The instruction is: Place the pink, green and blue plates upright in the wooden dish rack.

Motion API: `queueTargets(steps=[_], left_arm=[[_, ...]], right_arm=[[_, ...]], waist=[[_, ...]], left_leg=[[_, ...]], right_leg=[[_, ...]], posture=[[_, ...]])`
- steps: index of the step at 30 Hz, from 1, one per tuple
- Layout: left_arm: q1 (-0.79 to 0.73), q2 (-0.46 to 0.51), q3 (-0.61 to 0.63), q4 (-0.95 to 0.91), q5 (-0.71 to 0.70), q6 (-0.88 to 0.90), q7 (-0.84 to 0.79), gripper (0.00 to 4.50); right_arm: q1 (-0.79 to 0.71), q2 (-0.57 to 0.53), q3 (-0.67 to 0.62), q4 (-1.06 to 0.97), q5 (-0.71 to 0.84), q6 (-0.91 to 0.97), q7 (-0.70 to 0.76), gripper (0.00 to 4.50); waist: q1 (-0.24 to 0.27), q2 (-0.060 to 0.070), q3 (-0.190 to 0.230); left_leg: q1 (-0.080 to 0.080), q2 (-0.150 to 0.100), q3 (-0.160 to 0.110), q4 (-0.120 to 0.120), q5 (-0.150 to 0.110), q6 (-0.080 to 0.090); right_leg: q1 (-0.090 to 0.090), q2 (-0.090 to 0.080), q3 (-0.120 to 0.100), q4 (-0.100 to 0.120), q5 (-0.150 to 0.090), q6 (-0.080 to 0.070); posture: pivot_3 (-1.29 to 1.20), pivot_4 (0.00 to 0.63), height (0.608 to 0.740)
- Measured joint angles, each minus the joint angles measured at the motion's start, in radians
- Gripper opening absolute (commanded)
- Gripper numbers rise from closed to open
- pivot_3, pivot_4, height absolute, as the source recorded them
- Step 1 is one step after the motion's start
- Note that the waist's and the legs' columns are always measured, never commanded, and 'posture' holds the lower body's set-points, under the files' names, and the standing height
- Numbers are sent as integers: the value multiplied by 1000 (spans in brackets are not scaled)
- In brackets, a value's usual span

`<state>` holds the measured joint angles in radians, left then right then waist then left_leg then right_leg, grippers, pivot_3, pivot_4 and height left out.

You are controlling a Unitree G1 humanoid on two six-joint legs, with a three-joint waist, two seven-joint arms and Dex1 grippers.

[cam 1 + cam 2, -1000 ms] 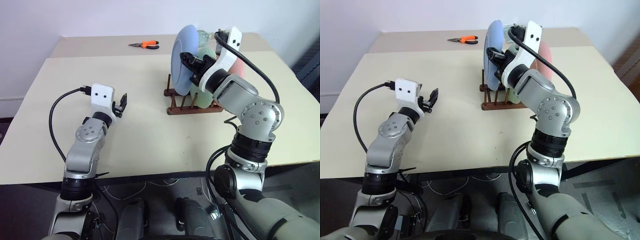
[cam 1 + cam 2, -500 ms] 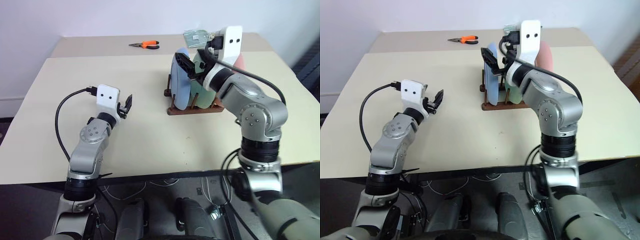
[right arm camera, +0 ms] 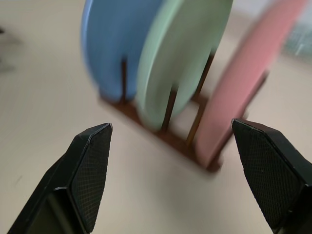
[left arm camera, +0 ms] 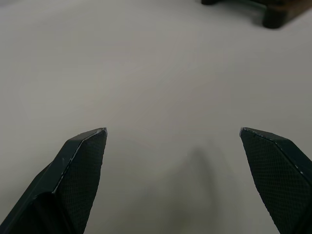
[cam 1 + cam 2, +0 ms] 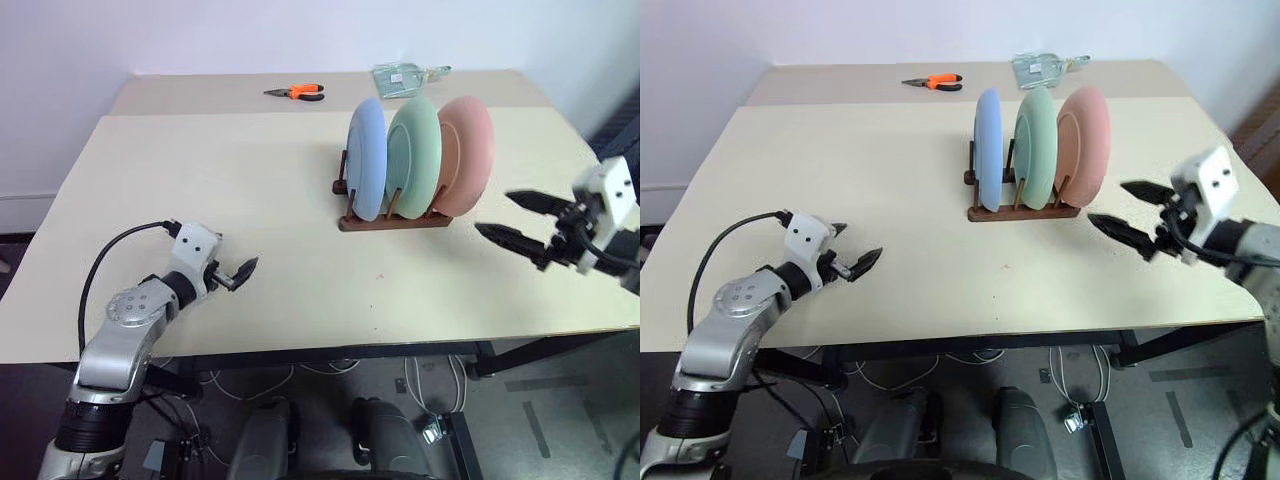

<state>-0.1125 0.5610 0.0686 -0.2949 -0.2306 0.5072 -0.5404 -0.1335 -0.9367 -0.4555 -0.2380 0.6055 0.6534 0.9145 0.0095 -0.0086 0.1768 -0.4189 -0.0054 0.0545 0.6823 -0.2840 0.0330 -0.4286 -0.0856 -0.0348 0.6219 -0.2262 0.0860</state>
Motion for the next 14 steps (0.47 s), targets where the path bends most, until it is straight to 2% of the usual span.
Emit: queueTargets(steps=[4,14], left_arm=[[26,29,-4,19,4,-22,-36,4482],[34,-1,-13,16,4,-37,-27,4482]], right_arm=[[59,30,19,76,-50,-74,12,3988],[21,92,124,213,-126,-213,25,3988]], waist=[[1,1,0],[2,2,0]], left_leg=[[0,0,0,-1,0,0],[-1,0,0,-2,0,-1]], right_leg=[[0,-2,0,-2,-1,-2],[-1,-2,0,-3,0,-2]], posture=[[0,150,740],[0,150,740]])
